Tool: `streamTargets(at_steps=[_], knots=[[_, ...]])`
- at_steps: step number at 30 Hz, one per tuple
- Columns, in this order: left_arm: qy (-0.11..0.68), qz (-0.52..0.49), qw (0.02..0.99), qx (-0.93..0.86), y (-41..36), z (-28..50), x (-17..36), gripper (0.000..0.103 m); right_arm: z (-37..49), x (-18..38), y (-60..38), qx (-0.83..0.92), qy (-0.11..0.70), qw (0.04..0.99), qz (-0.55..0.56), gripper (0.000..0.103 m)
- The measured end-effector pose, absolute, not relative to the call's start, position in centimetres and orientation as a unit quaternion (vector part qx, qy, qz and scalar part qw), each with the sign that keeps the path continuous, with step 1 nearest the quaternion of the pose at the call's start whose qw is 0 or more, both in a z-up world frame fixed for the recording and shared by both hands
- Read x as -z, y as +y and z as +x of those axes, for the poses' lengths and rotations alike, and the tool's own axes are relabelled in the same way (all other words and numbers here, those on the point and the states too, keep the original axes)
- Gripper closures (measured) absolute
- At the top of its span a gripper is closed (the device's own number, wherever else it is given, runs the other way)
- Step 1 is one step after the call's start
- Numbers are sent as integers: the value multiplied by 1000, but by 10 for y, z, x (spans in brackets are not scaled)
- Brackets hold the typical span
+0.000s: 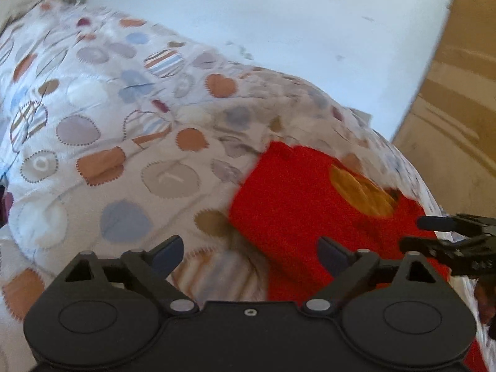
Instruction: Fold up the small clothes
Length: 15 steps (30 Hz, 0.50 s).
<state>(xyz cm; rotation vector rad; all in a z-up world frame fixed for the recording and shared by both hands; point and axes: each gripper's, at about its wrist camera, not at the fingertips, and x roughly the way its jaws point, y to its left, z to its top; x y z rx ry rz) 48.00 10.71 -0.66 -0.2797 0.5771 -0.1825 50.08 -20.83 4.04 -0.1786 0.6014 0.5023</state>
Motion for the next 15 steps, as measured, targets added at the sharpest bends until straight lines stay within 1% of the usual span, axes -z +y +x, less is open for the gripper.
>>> streamTargets(at_steps=[4, 7, 11, 15], knots=[[278, -75, 951, 114, 84, 435, 9, 4, 435, -29, -234, -230, 286, 925, -98, 2], [282, -40, 950, 124, 70, 406, 16, 3, 396, -14, -241, -204, 288, 926, -131, 1], [305, -6, 946, 108, 60, 382, 30, 3, 362, 4, -248, -150, 286, 931, -171, 0], [336, 17, 939, 70, 63, 370, 44, 3, 338, 19, -261, -114, 282, 936, -175, 0]])
